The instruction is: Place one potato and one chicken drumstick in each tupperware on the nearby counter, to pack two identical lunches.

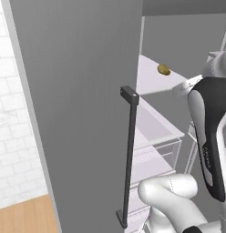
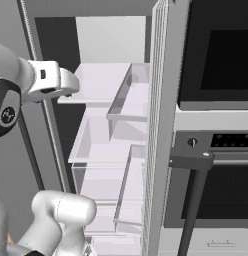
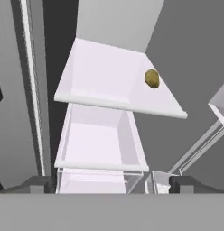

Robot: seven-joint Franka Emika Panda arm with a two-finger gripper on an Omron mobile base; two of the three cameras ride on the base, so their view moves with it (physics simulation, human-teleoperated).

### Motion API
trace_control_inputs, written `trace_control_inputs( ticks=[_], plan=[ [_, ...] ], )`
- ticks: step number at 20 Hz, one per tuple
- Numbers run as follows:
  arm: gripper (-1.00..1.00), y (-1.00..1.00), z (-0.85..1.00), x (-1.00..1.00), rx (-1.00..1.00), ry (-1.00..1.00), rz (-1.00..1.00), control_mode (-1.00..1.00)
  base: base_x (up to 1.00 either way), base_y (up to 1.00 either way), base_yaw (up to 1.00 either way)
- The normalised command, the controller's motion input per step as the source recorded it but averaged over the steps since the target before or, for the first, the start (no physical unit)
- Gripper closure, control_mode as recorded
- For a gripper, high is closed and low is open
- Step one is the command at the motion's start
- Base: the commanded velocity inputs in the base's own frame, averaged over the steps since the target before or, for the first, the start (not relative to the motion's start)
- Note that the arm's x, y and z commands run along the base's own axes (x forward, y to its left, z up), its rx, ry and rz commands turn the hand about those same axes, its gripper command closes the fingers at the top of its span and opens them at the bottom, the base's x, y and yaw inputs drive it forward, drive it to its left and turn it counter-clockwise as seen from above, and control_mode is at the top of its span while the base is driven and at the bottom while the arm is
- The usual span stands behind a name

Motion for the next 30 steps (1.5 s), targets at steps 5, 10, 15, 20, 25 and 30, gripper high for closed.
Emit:
trace_control_inputs(
  ticks=[5, 10, 15, 20, 25, 30],
  plan=[
    [-1.0, -0.22, -0.01, 0.51, -0.01, -0.13, -0.04, -1.0, 0.0, 0.0, 0.0],
    [-1.0, -0.23, -0.01, 0.91, 0.0, 0.05, -0.15, -1.0, 0.0, 0.0, 0.0],
    [-1.0, -0.22, 0.0, 0.82, 0.0, 0.09, -0.07, -1.0, 0.0, 0.0, 0.0],
    [-1.0, -0.23, -0.11, 0.8, 0.0, 0.03, 0.0, -1.0, 0.0, 0.0, 0.0],
    [-1.0, -0.11, -0.14, 0.75, 0.0, 0.06, 0.0, -1.0, 0.0, 0.0, 0.0],
    [-1.0, 0.0, -0.29, 0.72, 0.0, 0.15, 0.0, -1.0, 0.0, 0.0, 0.0]
  ],
)
